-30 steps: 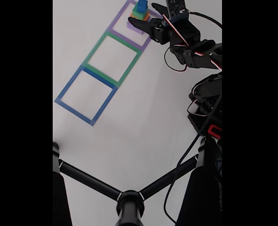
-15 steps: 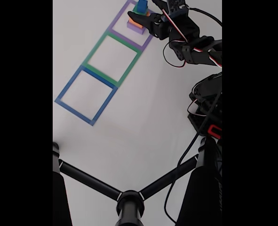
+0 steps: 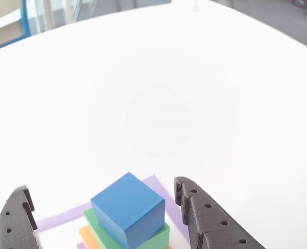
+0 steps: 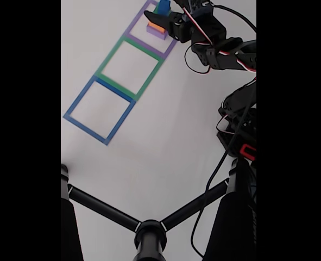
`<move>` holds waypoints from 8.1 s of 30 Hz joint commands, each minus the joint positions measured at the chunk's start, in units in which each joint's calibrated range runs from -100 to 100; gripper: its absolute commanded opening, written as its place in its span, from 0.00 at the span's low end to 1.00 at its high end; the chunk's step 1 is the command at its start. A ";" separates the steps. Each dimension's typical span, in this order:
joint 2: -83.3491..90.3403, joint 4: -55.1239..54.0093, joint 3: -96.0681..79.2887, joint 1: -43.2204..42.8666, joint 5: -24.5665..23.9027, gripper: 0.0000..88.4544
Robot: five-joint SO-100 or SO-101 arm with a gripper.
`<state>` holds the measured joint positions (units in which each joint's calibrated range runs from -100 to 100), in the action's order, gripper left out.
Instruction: Tower of hanoi
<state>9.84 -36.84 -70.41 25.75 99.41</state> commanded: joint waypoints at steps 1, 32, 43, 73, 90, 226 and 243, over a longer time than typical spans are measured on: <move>0.46 -1.38 0.59 -1.30 0.59 0.35; 0.22 -1.70 -1.32 -0.24 0.59 0.24; 0.46 -2.43 -2.50 -0.82 0.59 0.19; 0.46 -4.38 -3.41 -2.16 0.59 0.12; 0.54 -4.62 -3.59 -2.93 0.59 0.06; -29.42 -31.26 -6.86 -24.98 0.59 0.08; -26.67 -29.07 -7.68 -23.35 0.59 0.23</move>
<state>-20.89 -66.85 -78.07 2.09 99.41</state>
